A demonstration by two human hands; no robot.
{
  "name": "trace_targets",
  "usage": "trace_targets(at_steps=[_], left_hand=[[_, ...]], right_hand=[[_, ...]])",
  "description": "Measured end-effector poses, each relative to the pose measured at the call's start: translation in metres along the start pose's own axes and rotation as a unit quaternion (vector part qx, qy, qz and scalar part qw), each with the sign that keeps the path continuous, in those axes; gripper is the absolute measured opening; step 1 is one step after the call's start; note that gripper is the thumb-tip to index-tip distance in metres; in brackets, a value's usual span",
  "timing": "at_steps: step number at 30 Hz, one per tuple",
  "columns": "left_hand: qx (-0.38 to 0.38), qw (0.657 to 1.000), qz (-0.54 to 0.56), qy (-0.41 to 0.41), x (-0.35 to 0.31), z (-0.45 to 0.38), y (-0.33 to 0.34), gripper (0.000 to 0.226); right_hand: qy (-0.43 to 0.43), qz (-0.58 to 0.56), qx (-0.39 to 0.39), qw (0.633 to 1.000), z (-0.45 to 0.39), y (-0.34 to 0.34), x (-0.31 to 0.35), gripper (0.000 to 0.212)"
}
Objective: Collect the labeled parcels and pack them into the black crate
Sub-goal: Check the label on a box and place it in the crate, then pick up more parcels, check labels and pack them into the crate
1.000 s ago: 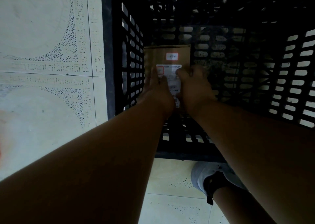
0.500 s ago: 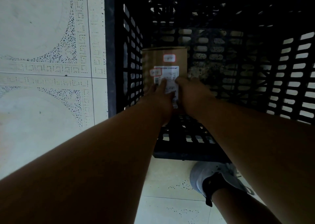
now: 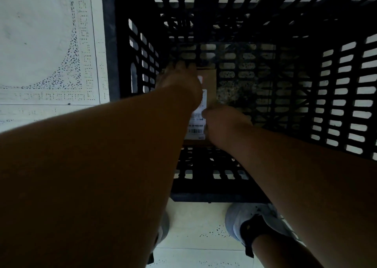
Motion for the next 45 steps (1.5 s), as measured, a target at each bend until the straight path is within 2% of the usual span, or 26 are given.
trace_targets(at_steps=[2, 5, 8, 10, 12, 15, 21, 23, 26, 30, 34, 37, 41, 45], left_hand=[[0.000, 1.000, -0.012, 0.016, 0.002, 0.002, 0.003, 0.088], [0.030, 0.999, -0.014, 0.020, 0.000, 0.004, 0.006, 0.108], [0.087, 0.996, -0.010, 0.005, -0.004, 0.003, -0.006, 0.108], [0.099, 0.995, -0.024, 0.009, -0.007, 0.011, -0.016, 0.099], [0.059, 0.998, -0.026, 0.027, -0.011, 0.034, -0.032, 0.079], [-0.034, 0.997, -0.016, 0.062, -0.021, 0.095, -0.073, 0.058], [-0.094, 0.988, 0.027, 0.122, -0.045, 0.255, -0.175, 0.059], [-0.120, 0.982, 0.027, 0.146, -0.053, 0.319, -0.210, 0.055], [-0.141, 0.973, 0.012, 0.183, -0.064, 0.415, -0.265, 0.050], [-0.146, 0.950, -0.010, 0.277, -0.090, 0.511, -0.328, 0.046], [-0.143, 0.924, 0.013, 0.355, -0.135, 0.577, -0.372, 0.042], [-0.162, 0.897, 0.060, 0.407, -0.187, 0.624, -0.395, 0.041], [-0.174, 0.865, 0.185, 0.432, -0.266, 0.686, -0.409, 0.032], [-0.183, 0.838, 0.224, 0.462, -0.361, 0.727, -0.415, 0.027]], right_hand=[[-0.019, -0.021, -0.027, 0.999, -0.001, 0.005, -0.002, 0.045], [-0.015, -0.020, -0.008, 1.000, 0.000, 0.006, 0.003, 0.071], [-0.011, -0.021, 0.028, 0.999, 0.003, -0.001, 0.006, 0.068], [-0.003, -0.038, 0.003, 0.999, 0.010, -0.016, 0.007, 0.058], [0.028, -0.037, -0.059, 0.997, 0.027, -0.042, 0.008, 0.055], [0.065, -0.021, -0.141, 0.988, 0.072, -0.087, 0.015, 0.070], [0.107, -0.039, -0.209, 0.971, 0.227, -0.181, 0.047, 0.085], [0.127, -0.093, -0.219, 0.963, 0.290, -0.212, 0.059, 0.092], [0.164, -0.168, -0.257, 0.937, 0.389, -0.252, 0.075, 0.088], [0.228, -0.255, -0.333, 0.879, 0.519, -0.285, 0.076, 0.082], [0.282, -0.328, -0.430, 0.792, 0.630, -0.295, 0.048, 0.078], [0.305, -0.377, -0.507, 0.713, 0.701, -0.293, 0.018, 0.077], [0.296, -0.437, -0.592, 0.609, 0.788, -0.286, -0.033, 0.075], [0.292, -0.476, -0.635, 0.534, 0.877, -0.267, -0.104, 0.074]])
Point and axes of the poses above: each hand's wrist, its own z-axis away from the middle knuckle, its own y-axis out of the palm, x = y × z, the point moved 1 cm from there along -z, towards the middle knuckle, and after that the axes turned 2 degrees about -z, right-handed, at the moved point
